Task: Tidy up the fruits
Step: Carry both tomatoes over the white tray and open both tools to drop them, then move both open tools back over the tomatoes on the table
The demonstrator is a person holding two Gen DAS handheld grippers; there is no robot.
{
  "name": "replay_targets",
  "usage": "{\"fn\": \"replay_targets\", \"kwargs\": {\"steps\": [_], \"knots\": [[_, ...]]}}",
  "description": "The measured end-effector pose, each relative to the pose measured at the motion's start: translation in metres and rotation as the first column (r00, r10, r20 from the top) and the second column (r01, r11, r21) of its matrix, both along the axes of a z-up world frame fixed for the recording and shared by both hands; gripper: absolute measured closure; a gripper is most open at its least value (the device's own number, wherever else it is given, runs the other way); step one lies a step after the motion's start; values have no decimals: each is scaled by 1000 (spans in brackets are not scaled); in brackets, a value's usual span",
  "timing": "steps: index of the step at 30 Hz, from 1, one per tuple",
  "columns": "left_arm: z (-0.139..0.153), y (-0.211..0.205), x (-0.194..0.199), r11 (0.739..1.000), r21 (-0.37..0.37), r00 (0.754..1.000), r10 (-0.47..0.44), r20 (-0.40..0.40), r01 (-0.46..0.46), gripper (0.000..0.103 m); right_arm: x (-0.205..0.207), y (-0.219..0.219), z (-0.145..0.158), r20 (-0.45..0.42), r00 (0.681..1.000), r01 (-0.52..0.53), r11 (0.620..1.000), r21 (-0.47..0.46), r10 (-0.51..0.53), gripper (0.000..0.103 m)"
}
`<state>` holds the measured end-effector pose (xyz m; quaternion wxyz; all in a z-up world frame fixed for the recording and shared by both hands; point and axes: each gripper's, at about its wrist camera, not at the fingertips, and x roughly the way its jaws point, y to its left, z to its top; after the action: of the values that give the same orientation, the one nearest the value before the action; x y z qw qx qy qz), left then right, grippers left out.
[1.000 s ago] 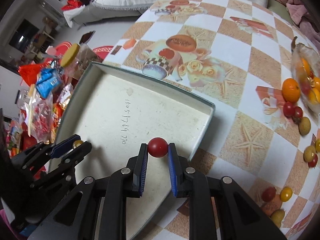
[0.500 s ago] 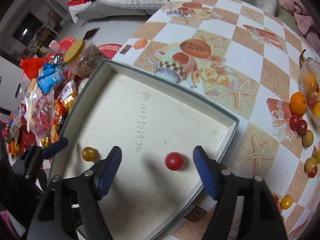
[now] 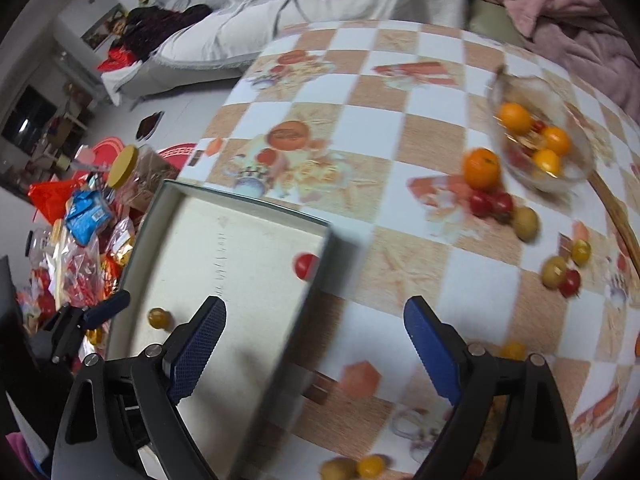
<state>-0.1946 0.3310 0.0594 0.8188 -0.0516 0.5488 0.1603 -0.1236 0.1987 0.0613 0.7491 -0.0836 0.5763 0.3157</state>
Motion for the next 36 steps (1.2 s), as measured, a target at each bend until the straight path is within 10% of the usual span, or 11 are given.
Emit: {"fn": "replay_targets", "kwargs": {"steps": [17,36], "knots": [[6,-121,73,957,-44,957,-287,32,288,24,36,-169,-21,-17,953,300,948,-104,-303,10],[-38,-166,114,933,-70,935,-355,-6,353,24,83,-180,-41,1,949,314,943,-111,-316,11]]}}
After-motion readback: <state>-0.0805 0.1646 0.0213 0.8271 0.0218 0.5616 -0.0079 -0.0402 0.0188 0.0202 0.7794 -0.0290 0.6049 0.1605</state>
